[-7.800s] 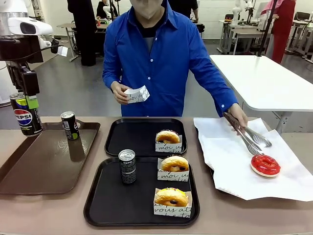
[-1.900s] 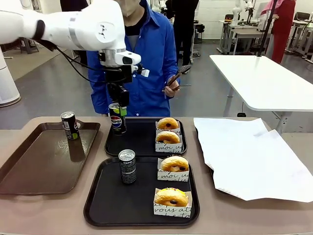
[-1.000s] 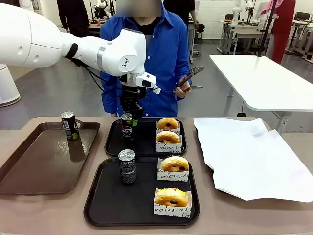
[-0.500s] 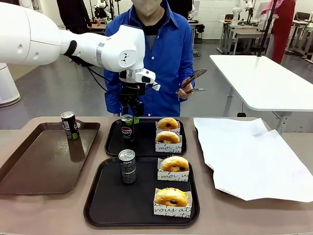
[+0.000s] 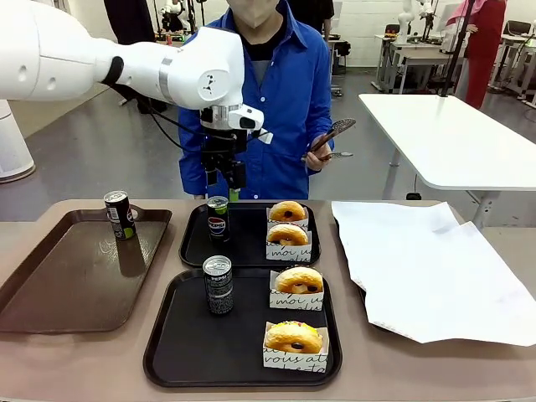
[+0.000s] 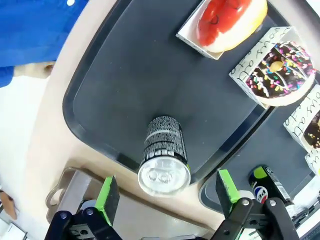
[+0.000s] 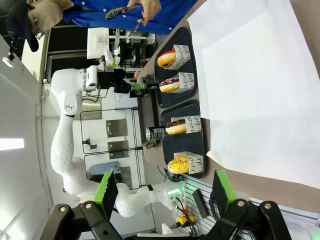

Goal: Set up donuts and drinks on trays.
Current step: Pick up one Pepsi coke from the Handle tray and place it on the Flat Tray without a Pepsi coke.

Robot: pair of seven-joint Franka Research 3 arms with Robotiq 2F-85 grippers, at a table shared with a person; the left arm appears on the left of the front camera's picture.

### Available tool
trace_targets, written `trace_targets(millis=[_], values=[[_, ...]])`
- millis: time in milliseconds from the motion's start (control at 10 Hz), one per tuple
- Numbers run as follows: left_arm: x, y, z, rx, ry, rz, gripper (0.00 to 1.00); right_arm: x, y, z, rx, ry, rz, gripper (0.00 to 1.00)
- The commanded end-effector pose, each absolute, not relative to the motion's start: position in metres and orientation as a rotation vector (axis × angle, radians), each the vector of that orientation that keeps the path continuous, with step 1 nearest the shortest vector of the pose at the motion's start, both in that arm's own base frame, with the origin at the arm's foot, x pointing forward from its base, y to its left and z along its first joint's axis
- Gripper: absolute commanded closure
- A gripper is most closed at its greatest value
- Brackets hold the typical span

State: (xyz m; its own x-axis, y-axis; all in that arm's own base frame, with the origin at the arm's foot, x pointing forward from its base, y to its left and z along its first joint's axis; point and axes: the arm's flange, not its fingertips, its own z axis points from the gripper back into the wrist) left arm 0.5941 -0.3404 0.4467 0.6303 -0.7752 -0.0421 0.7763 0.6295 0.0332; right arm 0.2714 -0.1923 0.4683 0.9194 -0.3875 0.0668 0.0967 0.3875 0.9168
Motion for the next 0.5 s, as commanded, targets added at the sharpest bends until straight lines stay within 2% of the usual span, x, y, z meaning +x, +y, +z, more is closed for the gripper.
trace_targets(millis=[0,400], values=[[0.566,-0.318,0.472,0.02,0.001,-0.872,0.0,0.272,-0.192,0.469,1.149,-0.299,-0.312,0.0],[0.518,-0.243,0.499,-0.158,-0.15,-0.581,0.0,0.272,-0.192,0.469,1.149,-0.299,-0.312,0.0]])
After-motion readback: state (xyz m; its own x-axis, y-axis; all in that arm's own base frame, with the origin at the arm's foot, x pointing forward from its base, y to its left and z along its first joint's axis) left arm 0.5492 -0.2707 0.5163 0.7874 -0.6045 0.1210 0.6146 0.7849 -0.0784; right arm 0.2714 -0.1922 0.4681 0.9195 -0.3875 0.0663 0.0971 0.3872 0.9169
